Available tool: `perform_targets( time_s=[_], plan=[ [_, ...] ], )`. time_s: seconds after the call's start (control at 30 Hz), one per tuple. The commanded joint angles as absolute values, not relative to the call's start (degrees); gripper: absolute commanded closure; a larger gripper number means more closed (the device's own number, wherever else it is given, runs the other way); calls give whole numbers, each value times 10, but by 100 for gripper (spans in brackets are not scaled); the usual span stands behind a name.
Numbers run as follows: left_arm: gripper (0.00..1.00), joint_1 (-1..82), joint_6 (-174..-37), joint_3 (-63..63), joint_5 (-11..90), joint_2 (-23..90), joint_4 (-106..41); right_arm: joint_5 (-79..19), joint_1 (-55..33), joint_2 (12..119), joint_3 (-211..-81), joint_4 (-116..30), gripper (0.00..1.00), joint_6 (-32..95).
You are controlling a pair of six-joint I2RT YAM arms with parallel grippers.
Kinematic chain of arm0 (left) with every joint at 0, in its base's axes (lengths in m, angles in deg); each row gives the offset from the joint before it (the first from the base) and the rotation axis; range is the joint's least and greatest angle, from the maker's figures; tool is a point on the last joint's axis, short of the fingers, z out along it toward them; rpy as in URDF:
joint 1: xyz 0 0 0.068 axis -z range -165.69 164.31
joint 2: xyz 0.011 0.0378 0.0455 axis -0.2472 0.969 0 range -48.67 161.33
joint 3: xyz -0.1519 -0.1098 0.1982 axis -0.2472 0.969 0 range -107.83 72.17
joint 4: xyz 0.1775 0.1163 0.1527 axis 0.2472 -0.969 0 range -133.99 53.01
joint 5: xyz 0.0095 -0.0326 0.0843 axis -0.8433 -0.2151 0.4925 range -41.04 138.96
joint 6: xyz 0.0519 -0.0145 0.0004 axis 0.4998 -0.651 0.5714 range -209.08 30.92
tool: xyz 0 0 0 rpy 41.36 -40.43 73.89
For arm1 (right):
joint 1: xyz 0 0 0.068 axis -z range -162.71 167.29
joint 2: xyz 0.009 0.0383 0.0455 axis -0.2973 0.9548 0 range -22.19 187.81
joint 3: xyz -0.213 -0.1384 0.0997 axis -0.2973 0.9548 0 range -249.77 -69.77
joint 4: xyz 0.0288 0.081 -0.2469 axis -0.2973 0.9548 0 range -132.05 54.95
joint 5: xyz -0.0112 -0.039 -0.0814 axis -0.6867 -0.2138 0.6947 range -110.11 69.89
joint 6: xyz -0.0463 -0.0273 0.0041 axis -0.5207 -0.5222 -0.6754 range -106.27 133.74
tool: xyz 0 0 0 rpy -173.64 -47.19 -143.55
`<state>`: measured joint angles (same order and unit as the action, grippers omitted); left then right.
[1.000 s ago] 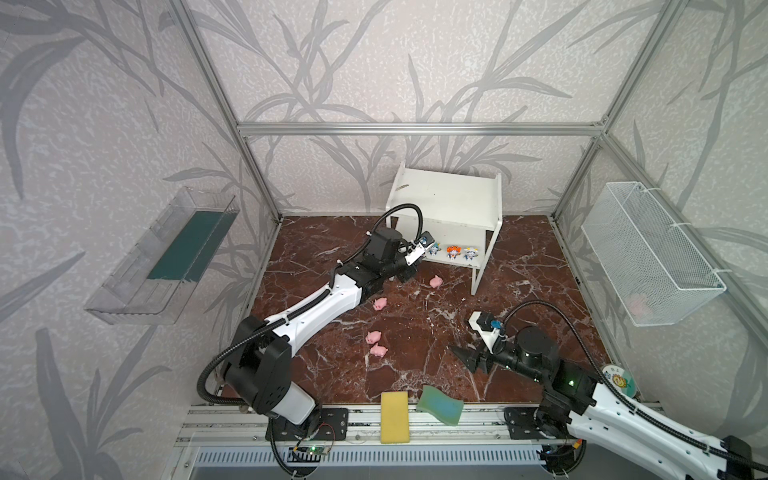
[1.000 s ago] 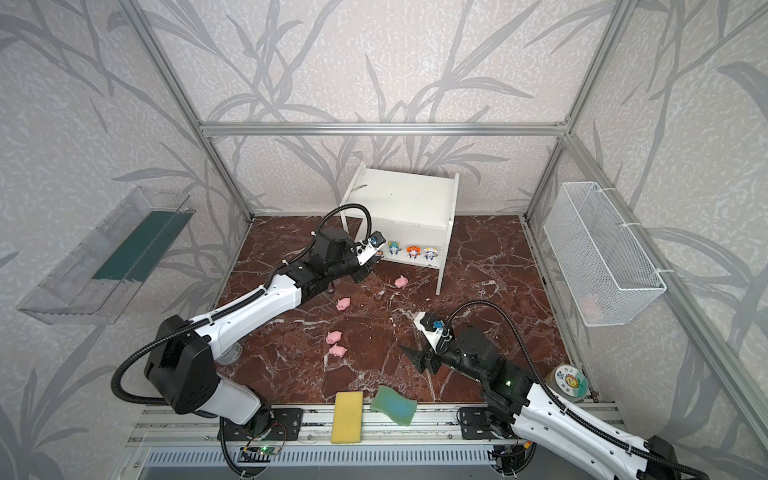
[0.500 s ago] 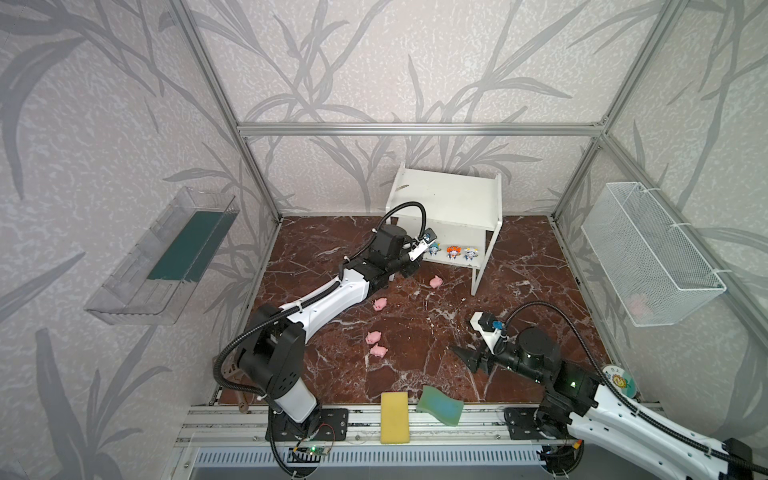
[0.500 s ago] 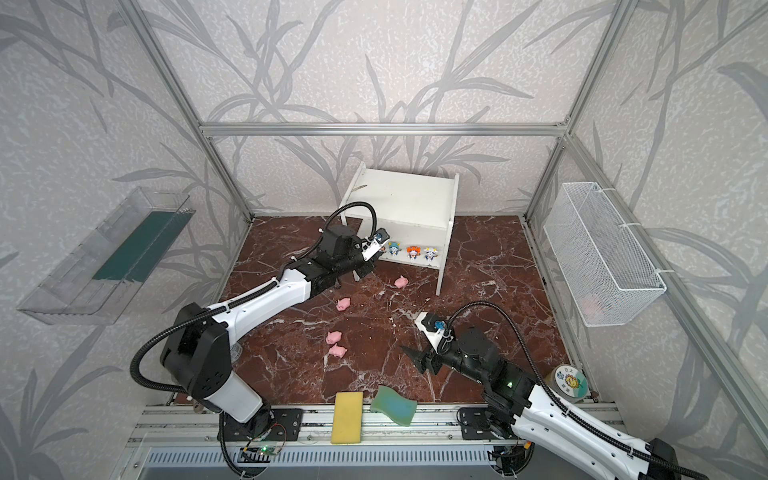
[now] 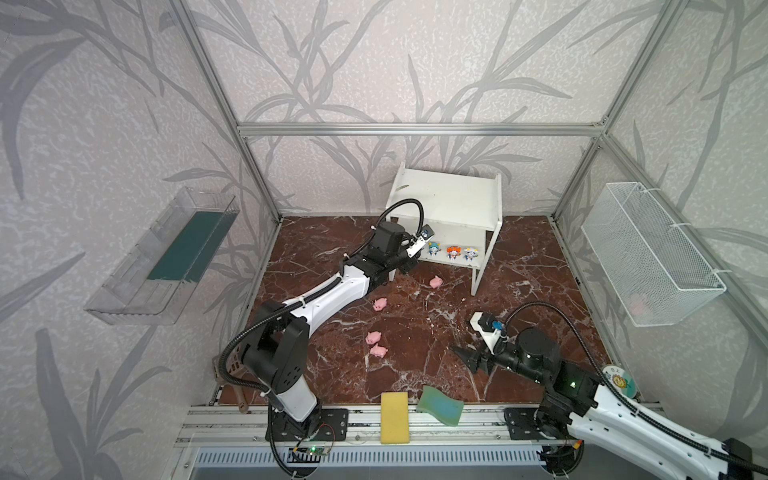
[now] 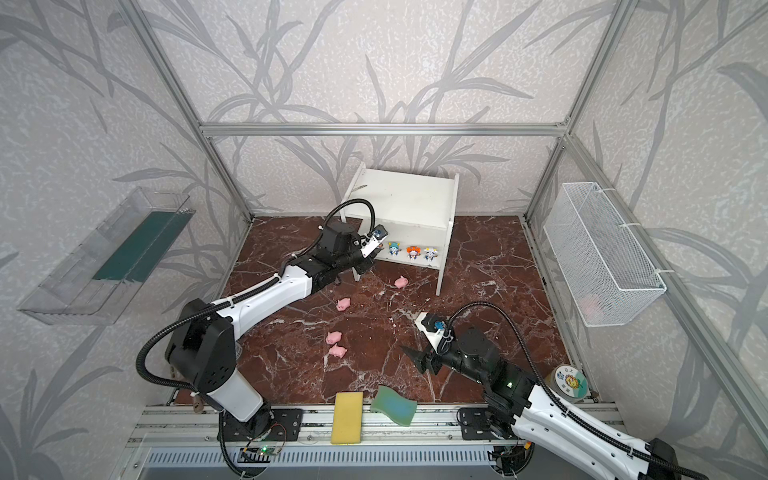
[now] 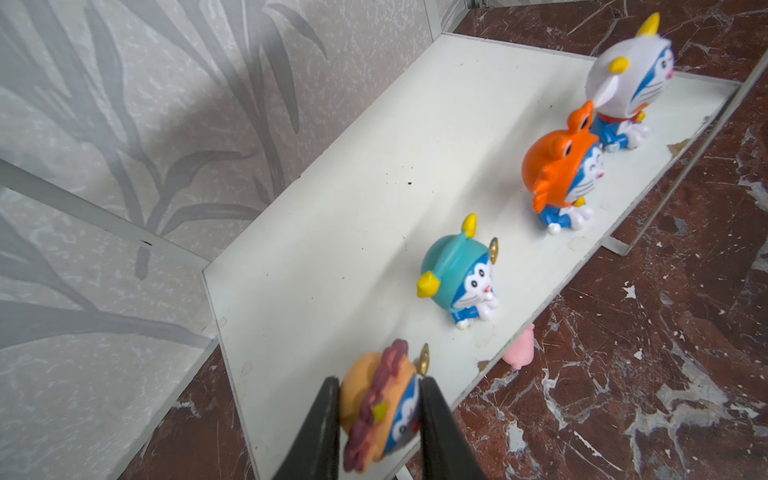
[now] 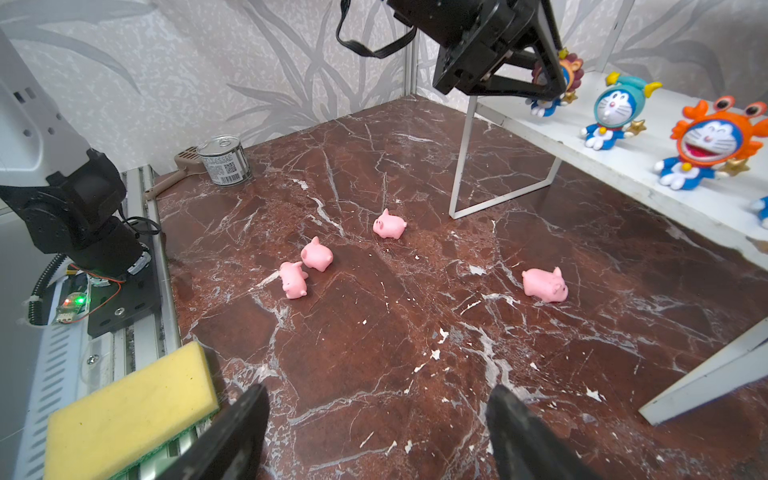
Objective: Place and organize the plastic toys onto the shelf
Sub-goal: 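Lower the lion-hooded figurine beside the teal figurine and open the left gripper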
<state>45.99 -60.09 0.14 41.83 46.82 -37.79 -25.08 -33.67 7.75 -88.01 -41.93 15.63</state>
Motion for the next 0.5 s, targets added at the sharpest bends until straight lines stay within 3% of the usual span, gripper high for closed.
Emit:
perform_targets(
  time_s=[0.0,0.47],
  plan=[
    [78,453,-590,-19,410,477,-372,-249,-339,77,-876,-423,18,156],
    [70,447,-602,-23,401,488,-363,-250,-339,70,-874,-419,18,159]
  ],
)
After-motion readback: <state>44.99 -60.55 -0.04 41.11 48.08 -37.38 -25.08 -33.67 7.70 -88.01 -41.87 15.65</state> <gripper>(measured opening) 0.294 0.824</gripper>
